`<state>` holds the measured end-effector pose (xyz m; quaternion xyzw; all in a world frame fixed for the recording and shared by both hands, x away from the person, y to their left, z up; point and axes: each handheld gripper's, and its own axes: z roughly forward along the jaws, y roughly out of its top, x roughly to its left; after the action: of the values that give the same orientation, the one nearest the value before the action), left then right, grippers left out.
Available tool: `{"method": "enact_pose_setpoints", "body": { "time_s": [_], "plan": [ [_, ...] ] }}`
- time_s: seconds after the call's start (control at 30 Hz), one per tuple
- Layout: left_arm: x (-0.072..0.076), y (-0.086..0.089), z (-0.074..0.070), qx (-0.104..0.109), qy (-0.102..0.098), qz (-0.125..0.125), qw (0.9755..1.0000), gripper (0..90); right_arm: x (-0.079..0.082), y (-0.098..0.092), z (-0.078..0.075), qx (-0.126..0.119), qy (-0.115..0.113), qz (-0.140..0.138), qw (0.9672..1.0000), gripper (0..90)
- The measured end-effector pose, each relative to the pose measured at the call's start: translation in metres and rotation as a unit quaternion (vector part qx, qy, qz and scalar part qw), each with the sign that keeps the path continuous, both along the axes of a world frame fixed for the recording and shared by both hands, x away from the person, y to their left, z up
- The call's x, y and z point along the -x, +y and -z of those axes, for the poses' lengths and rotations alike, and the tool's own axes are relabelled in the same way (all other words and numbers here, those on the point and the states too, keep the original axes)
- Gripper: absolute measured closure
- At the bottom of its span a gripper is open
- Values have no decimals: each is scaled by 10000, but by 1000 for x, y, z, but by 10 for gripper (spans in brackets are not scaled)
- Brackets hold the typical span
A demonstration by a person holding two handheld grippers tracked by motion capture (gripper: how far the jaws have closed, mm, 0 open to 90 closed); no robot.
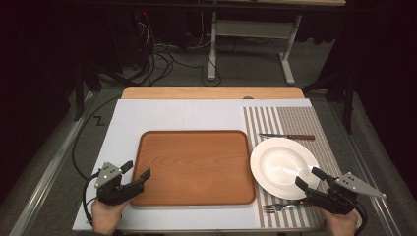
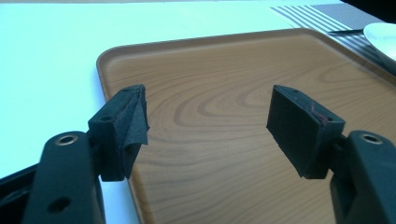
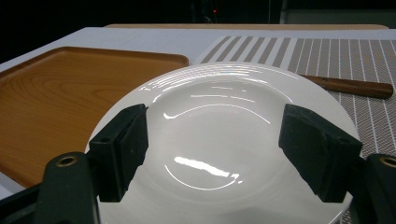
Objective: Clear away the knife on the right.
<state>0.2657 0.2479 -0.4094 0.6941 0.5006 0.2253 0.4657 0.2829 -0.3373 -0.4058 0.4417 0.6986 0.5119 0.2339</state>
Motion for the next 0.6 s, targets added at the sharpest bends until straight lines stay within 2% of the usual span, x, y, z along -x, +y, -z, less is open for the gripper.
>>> {"method": "enact_pose_setpoints", "body": {
  "time_s": [0.4, 0.6],
  "plan": [
    [1, 0, 0, 7, 13, 2, 10000, 300, -1, 2, 0, 21, 41, -110, 9999, 253],
    [-1, 0, 1, -19, 40, 17, 10000, 300, -1, 4, 0, 111, 10, -142, 9998, 260]
  ]
}}
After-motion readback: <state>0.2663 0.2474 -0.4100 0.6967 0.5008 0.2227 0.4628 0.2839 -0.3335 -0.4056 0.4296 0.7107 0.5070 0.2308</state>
